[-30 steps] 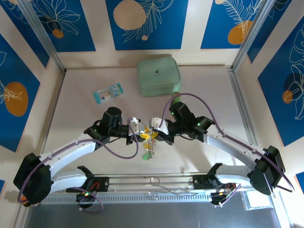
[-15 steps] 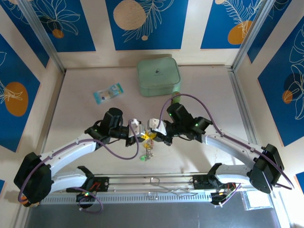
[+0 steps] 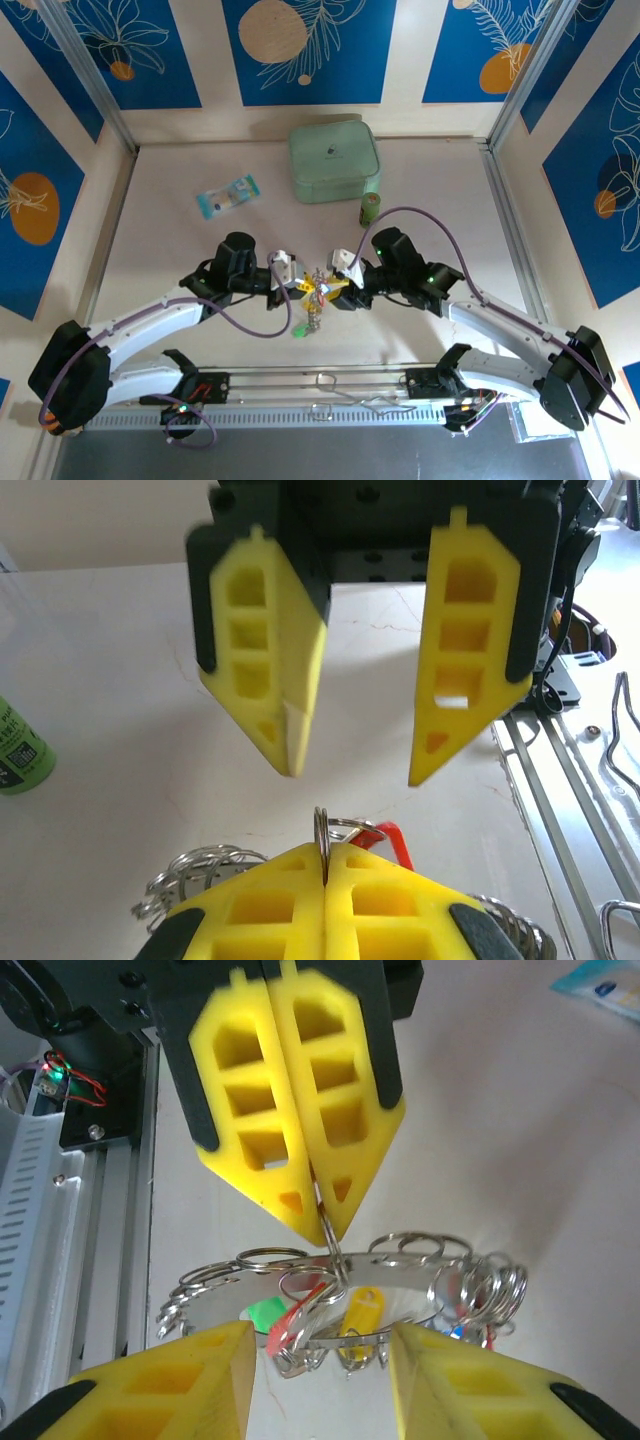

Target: Put the keys on the keyring

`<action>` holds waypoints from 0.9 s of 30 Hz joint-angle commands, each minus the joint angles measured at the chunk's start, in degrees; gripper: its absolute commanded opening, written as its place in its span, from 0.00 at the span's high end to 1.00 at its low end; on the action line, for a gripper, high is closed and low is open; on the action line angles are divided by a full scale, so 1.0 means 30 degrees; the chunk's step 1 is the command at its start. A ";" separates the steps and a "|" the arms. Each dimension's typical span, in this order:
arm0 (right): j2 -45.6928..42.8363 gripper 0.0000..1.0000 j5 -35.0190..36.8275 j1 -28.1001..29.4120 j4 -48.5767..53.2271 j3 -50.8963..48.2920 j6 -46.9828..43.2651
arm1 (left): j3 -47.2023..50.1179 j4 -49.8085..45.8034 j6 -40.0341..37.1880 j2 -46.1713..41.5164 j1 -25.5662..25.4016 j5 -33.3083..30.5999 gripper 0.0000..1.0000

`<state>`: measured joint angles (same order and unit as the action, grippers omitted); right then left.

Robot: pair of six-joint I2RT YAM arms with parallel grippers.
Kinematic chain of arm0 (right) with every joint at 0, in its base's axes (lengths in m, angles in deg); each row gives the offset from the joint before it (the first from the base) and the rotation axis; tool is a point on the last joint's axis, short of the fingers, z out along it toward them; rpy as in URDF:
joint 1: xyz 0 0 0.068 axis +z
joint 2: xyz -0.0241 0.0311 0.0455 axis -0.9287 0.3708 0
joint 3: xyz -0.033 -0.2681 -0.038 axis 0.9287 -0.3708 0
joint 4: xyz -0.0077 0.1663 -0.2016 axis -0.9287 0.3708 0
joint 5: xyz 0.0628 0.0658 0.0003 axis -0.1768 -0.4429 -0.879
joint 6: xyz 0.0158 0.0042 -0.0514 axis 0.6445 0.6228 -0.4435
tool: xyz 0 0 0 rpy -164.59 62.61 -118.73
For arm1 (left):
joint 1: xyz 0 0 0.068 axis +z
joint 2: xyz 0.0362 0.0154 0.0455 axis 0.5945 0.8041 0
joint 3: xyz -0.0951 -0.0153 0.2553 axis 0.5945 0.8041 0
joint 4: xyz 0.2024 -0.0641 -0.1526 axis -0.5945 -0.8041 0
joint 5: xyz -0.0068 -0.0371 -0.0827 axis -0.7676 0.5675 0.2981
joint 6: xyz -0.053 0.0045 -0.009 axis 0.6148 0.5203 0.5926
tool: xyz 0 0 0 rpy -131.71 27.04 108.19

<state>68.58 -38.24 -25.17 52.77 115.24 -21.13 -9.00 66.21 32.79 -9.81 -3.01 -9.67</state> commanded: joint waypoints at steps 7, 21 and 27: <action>0.0636 0.61 -0.0479 0.0420 -0.1960 -0.0762 0.1620 | 0.0150 0.1991 0.0896 0.0046 -0.0198 0.0840 1.00; 0.0840 0.92 0.0280 0.0556 -0.0651 -0.0175 0.0508 | 0.0236 0.2048 0.0863 -0.0255 -0.0196 0.0894 1.00; 0.1839 0.96 -0.0124 0.0757 -0.1762 -0.0493 0.0842 | 0.0282 0.2602 0.0758 -0.0126 -0.0194 0.1074 1.00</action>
<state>72.56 -37.43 -23.64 48.20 113.54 -18.58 -8.45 69.75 34.82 -9.79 -3.10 -8.66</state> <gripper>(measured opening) 0.061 0.043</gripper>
